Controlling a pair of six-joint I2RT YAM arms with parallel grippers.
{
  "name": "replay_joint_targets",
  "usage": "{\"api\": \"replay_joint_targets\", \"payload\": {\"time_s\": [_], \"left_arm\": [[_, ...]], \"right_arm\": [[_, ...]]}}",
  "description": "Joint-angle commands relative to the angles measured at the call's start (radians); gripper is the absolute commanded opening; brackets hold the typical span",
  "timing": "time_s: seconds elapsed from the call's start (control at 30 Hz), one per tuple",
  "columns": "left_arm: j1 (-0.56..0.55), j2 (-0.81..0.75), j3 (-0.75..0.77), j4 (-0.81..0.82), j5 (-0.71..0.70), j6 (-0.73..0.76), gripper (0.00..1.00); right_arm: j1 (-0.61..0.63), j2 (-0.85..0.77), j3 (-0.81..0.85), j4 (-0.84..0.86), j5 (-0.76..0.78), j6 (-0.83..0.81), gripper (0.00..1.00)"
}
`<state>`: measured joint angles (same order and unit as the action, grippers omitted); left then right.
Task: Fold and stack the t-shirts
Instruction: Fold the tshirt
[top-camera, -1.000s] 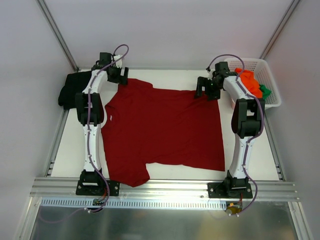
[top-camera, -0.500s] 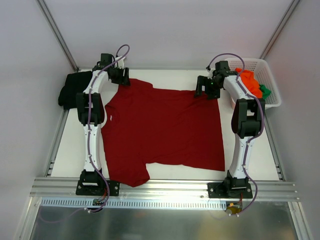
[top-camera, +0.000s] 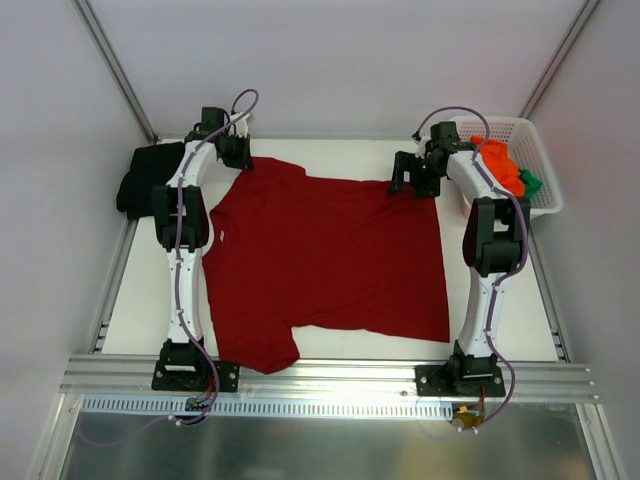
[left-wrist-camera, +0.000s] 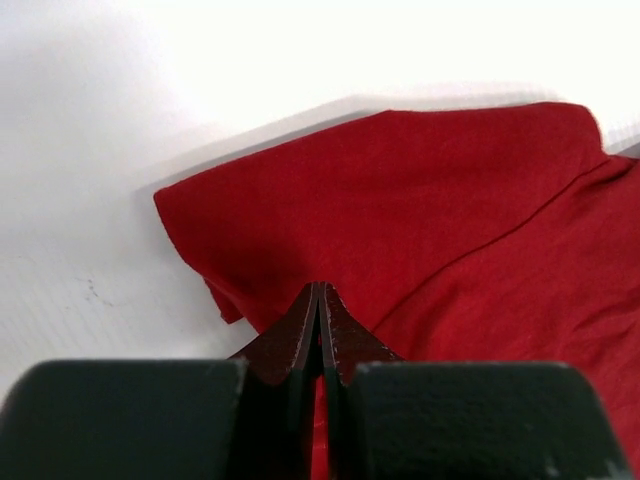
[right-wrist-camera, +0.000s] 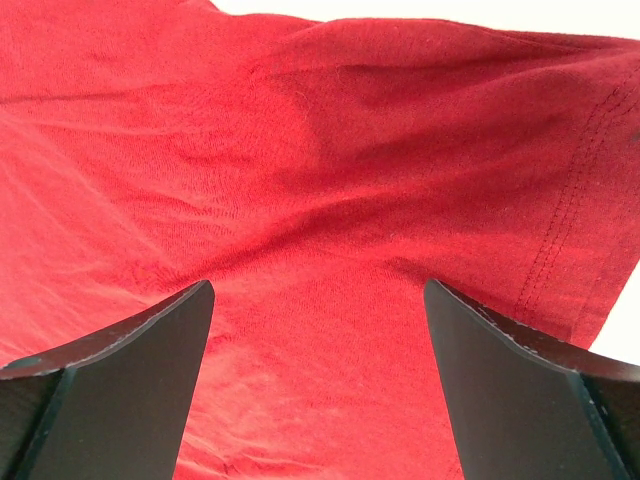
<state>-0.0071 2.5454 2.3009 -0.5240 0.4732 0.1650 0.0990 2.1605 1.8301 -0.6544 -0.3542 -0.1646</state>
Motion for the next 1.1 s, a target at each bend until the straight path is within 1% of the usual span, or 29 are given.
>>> {"api": "replay_joint_targets", "payload": {"time_s": [0.0, 0.1, 0.13, 0.17, 0.2, 0.23, 0.27, 0.3, 0.37, 0.5, 0.57, 0.6, 0.67, 0.7, 0.73, 0.8, 0.83, 0.87, 0.9, 0.93, 1.03, 1.07], "left_arm": [[-0.004, -0.03, -0.014, -0.014, -0.047, 0.008, 0.0], [-0.004, -0.045, -0.024, -0.014, -0.07, 0.013, 0.0], [-0.004, -0.047, -0.024, -0.014, -0.079, 0.018, 0.09], [-0.005, -0.053, -0.026, -0.014, -0.084, 0.024, 0.3], [-0.004, -0.056, -0.026, -0.014, -0.09, 0.03, 0.48], [-0.004, -0.057, -0.026, -0.014, -0.113, 0.033, 0.71], [-0.004, -0.059, -0.027, -0.016, -0.126, 0.034, 0.82], [-0.004, -0.062, -0.031, -0.014, -0.14, 0.036, 0.89], [-0.004, -0.068, -0.046, -0.016, -0.182, 0.041, 0.99], [-0.007, -0.077, -0.075, -0.033, -0.215, 0.067, 0.98], [-0.005, -0.074, -0.075, -0.053, -0.214, 0.076, 0.94], [-0.005, -0.076, -0.08, -0.059, -0.206, 0.076, 0.87], [-0.005, -0.076, -0.081, -0.06, -0.186, 0.07, 0.76], [-0.005, -0.076, -0.081, -0.06, -0.156, 0.064, 0.69], [-0.005, -0.076, -0.078, -0.06, -0.139, 0.05, 0.52], [-0.005, -0.071, -0.07, -0.06, -0.082, 0.028, 0.31], [-0.005, -0.068, -0.064, -0.06, -0.062, 0.007, 0.12], [-0.007, -0.059, -0.051, -0.06, -0.042, -0.005, 0.06], [-0.005, -0.054, -0.043, -0.062, -0.024, -0.016, 0.0], [-0.005, -0.048, -0.037, -0.061, 0.008, -0.027, 0.0], [-0.004, -0.031, -0.011, -0.06, 0.024, -0.061, 0.0], [-0.004, -0.028, -0.009, -0.059, 0.021, -0.064, 0.0]], "right_arm": [[0.004, -0.05, 0.04, -0.019, -0.017, 0.002, 0.9], [0.004, -0.048, 0.041, -0.017, -0.022, 0.004, 0.9], [0.004, -0.048, 0.041, -0.017, -0.022, 0.004, 0.9], [0.004, -0.048, 0.041, -0.017, -0.022, 0.004, 0.9], [0.004, -0.048, 0.041, -0.019, -0.023, 0.004, 0.9], [0.004, -0.048, 0.041, -0.019, -0.023, 0.004, 0.9], [0.004, -0.05, 0.041, -0.017, -0.023, 0.004, 0.9], [0.005, -0.05, 0.041, -0.017, -0.023, 0.002, 0.9], [0.004, -0.05, 0.041, -0.017, -0.023, 0.004, 0.9], [0.004, -0.053, 0.041, -0.017, -0.028, 0.005, 0.9], [0.004, -0.053, 0.043, -0.017, -0.029, 0.007, 0.9], [0.004, -0.05, 0.046, -0.019, -0.031, 0.008, 0.9], [0.004, -0.05, 0.046, -0.019, -0.034, 0.01, 0.9], [0.004, -0.05, 0.047, -0.017, -0.034, 0.011, 0.9], [0.004, -0.05, 0.046, -0.017, -0.034, 0.013, 0.9], [0.004, -0.054, 0.044, -0.019, -0.034, 0.01, 0.9], [0.004, -0.057, 0.043, -0.019, -0.034, 0.008, 0.9], [0.004, -0.059, 0.041, -0.021, -0.031, 0.008, 0.9], [0.004, -0.06, 0.041, -0.024, -0.029, 0.005, 0.9], [0.004, -0.062, 0.041, -0.025, -0.026, -0.001, 0.9], [0.004, -0.064, 0.044, -0.039, 0.006, -0.007, 0.9], [0.002, -0.064, 0.047, -0.045, 0.065, -0.007, 0.9]]}}
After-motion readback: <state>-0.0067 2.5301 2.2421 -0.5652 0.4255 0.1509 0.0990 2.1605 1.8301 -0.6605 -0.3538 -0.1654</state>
